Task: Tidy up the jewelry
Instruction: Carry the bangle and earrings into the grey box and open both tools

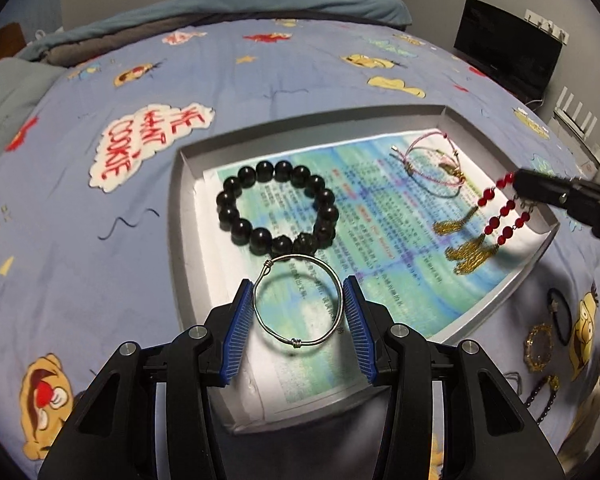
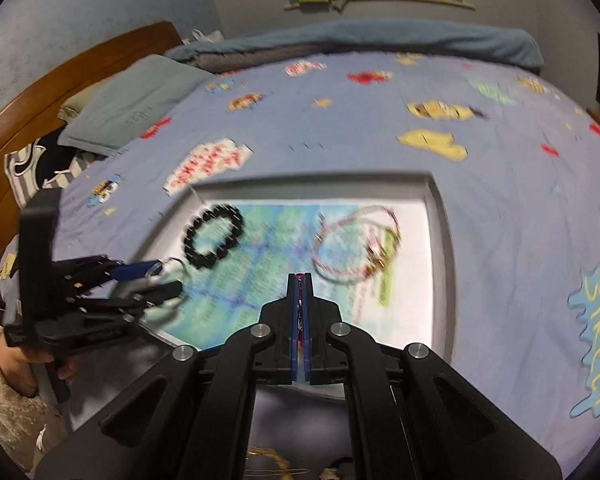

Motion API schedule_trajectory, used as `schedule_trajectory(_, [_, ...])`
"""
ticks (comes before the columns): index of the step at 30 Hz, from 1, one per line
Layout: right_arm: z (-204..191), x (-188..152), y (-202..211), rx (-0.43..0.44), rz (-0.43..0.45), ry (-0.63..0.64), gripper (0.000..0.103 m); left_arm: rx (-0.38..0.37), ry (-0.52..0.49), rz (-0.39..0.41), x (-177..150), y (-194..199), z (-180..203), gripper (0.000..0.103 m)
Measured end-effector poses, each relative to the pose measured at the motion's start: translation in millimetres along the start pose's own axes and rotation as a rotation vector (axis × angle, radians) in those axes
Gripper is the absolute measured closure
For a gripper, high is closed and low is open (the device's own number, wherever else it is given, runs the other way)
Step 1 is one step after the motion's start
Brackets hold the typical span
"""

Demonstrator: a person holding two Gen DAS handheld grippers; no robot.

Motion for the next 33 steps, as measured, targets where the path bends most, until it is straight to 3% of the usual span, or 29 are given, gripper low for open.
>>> schedule_trajectory(10, [35.1, -8.0, -13.0, -0.113, -0.016, -0.044, 0.102, -0.009, -0.036, -0.049, 1.6, -12.5, 6.0, 0.056])
schedule_trajectory(22, [40.3, -10.6, -11.4, -0.142, -0.001, -0.036, 0.1, 0.005, -0.039, -0.045, 0.4, -14.8, 4.4, 0.051])
schedule_trajectory(24, [39.6, -10.3, -8.8, -0.138, 0.009, -0.033, 0.094, -0.006, -0.03, -0.033, 0.5, -12.8, 4.5, 0.048])
schedule_trajectory(26, [38.0, -9.8, -3.7, -0.135, 0.028, -0.032, 0.075, -0.013, -0.022, -0.015, 0.1, -8.8, 6.0, 0.041])
schedule_trajectory(28, [36.1, -9.7, 2.7, -0.13, 0.048, -0.03, 0.068, 0.009, -0.022, 0.004, -0.7, -3.6, 8.3, 0.031])
schedule_trajectory(30, [33.8, -9.6, 10.6, -0.122, 0.066, -0.03, 0.064, 0.014, -0.023, 0.018, -0.8, 0.6, 11.3, 0.028])
schedule_trajectory(32, [31.9, -10.3, 17.4, -0.118, 0.084, -0.029, 0.046, 0.015, -0.024, 0.034, -1.2, 6.8, 14.8, 0.024])
schedule_trajectory(33, [31.0, -11.2, 22.9, -0.122, 0.101, -0.026, 0.042, 0.021, -0.029, 0.043, -1.2, 11.3, 17.4, 0.023])
Point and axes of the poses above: each gripper's, at about its wrist camera, not at the fingertips, and y roughly against the way its jaws point, z to its right, x to its top, the point moved 3 cm from there along -y, roughly the way its jaws point, and after that the axes turned 10 degrees about -y, right-handed, at the moved point
